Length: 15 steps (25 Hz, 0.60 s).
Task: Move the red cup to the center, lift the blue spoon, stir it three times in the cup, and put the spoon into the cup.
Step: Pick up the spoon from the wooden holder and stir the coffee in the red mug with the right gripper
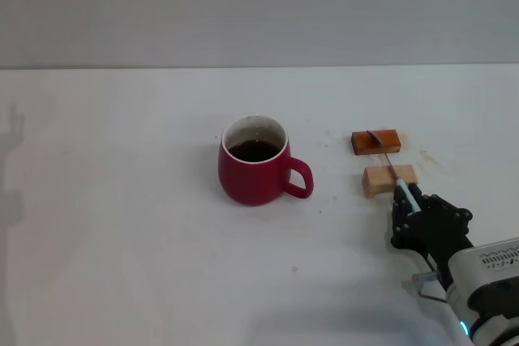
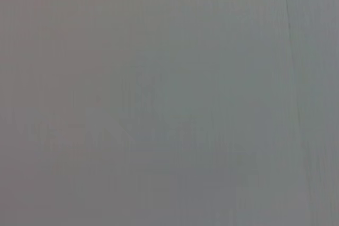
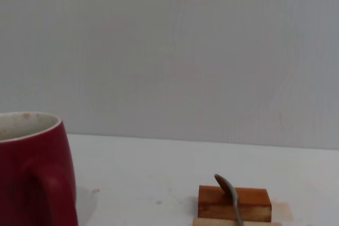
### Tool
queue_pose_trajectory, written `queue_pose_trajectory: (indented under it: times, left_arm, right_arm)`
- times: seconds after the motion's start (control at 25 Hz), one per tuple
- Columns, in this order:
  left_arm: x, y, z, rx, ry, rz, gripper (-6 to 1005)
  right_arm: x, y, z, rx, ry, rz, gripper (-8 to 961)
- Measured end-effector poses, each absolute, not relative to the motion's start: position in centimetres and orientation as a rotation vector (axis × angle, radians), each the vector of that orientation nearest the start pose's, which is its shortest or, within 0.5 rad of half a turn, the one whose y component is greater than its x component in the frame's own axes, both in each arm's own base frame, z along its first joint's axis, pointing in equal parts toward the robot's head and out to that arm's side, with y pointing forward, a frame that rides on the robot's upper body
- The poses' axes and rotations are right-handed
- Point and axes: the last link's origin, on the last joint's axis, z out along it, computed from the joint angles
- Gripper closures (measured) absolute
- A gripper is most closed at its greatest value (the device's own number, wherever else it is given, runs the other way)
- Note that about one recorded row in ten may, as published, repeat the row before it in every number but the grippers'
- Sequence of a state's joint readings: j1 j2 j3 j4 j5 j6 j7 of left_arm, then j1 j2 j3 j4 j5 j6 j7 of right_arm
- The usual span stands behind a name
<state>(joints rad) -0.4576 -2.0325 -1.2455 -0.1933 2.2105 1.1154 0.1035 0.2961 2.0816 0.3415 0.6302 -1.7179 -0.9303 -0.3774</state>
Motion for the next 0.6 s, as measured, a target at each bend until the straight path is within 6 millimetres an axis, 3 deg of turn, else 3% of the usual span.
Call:
queue_pose_trajectory:
  times: [0.6]
  left_arm:
    - [-36.3,35.2,6.4,-1.191,-0.512,-0.512,250]
  right_arm:
    - [27.5,26.6,-11.3,-1.812,0.612,0.565,812]
